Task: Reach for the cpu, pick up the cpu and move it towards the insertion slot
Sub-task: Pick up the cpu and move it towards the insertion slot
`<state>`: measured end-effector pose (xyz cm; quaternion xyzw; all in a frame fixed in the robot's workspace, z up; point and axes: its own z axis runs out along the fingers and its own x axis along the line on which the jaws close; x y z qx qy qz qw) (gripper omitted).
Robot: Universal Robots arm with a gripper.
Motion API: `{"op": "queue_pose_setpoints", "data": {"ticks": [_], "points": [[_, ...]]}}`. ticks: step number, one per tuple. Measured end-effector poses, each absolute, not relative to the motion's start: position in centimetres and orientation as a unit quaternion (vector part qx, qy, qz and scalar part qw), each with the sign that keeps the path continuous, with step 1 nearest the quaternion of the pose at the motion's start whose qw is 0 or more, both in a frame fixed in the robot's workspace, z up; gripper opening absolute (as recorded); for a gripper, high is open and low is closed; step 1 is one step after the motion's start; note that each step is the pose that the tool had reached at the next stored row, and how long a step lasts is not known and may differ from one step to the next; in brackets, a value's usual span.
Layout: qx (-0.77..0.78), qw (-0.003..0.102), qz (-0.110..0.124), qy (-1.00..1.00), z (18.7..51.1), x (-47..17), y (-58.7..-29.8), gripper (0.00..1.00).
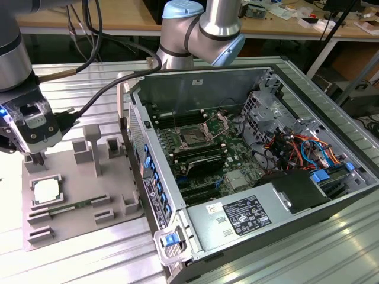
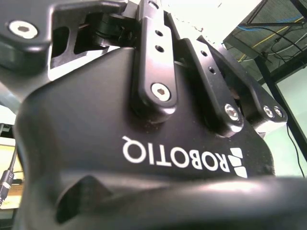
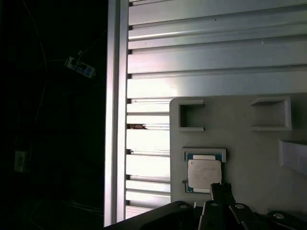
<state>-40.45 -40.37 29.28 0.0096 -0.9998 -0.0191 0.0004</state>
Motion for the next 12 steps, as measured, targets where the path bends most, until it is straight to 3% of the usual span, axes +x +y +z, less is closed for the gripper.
{"op": "queue_pose_setpoints", "data": {"ticks": [12], "points": [[0.010, 0.000, -0.019, -1.000, 28.96, -40.45, -40.37, 0.11]]}}
